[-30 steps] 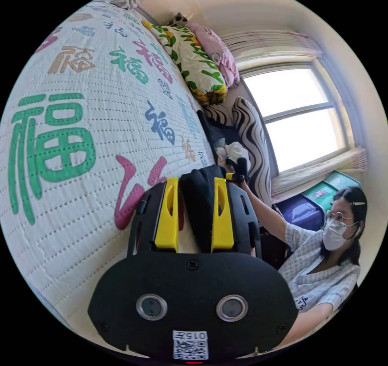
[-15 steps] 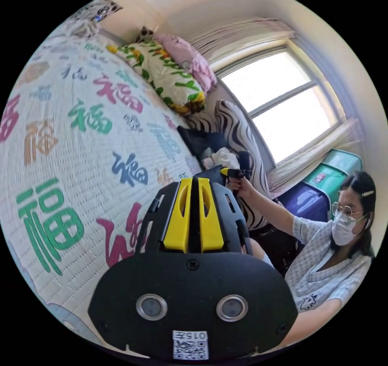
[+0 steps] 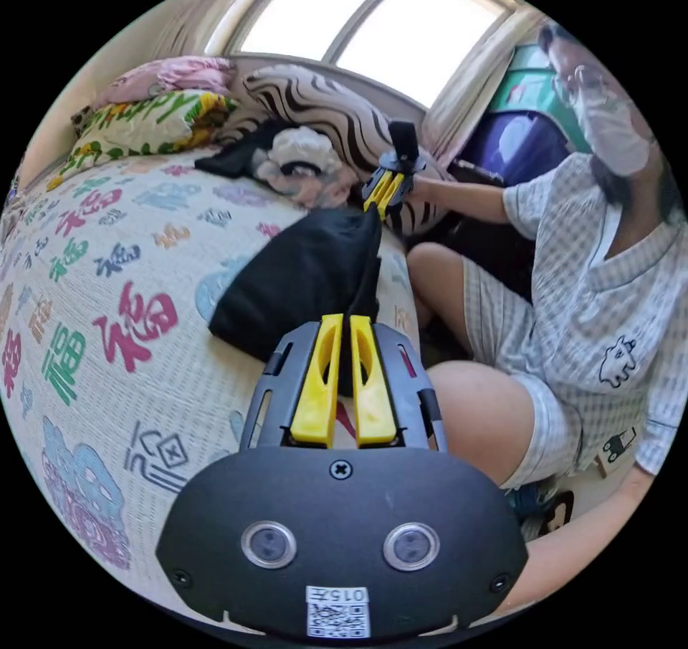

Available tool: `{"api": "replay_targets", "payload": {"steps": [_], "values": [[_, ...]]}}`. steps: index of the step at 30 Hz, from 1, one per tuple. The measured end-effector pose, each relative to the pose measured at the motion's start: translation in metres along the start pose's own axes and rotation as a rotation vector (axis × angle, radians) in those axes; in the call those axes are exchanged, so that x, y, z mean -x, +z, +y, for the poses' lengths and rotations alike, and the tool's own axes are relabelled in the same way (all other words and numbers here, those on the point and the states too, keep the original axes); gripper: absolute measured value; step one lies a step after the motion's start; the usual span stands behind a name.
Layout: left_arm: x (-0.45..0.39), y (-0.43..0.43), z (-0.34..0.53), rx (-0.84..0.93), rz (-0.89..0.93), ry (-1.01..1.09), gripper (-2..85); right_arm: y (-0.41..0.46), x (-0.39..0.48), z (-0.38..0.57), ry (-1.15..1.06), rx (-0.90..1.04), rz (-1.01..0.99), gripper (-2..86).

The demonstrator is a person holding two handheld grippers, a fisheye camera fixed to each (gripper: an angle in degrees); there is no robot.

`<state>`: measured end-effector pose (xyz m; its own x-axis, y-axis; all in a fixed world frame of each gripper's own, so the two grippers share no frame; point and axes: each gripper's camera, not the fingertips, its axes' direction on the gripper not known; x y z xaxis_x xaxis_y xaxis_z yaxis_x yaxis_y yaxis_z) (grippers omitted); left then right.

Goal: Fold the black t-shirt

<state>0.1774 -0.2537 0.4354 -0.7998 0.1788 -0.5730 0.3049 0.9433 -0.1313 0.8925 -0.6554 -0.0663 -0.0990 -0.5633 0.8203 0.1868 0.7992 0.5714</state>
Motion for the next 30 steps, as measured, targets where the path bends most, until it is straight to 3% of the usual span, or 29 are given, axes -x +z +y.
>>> {"api": "replay_targets", "payload": {"steps": [6, 10, 12, 17, 22, 24, 30], "values": [[-0.042, 0.055, 0.007, 0.139, -0.017, -0.059, -0.4, 0.066, 0.003, 0.018, 0.072, 0.143, 0.052, 6.1], [-0.064, 0.064, -0.004, 0.369, 0.002, -0.04, -0.7, 0.066, -0.017, 0.031, 0.173, 0.168, -0.044, 6.4], [-0.071, 0.048, -0.01, 0.329, 0.017, -0.051, -0.7, 0.057, -0.027, 0.039, 0.235, 0.114, -0.036, 6.2], [-0.063, 0.001, -0.061, 0.025, -0.056, -0.175, -0.1, 0.057, -0.045, 0.023, 0.247, -0.129, -0.071, 5.1], [-0.038, 0.037, -0.086, 0.089, 0.025, -0.279, -0.2, 0.12, -0.072, -0.004, 0.19, -0.027, -0.181, 0.9], [-0.036, 0.035, -0.082, 0.051, 0.045, -0.312, -0.6, 0.153, -0.083, -0.001, 0.179, 0.124, -0.115, -0.1], [-0.049, 0.025, -0.105, 0.174, 0.029, -0.301, -0.7, 0.17, -0.126, 0.019, 0.286, 0.119, -0.112, -0.3]]}}
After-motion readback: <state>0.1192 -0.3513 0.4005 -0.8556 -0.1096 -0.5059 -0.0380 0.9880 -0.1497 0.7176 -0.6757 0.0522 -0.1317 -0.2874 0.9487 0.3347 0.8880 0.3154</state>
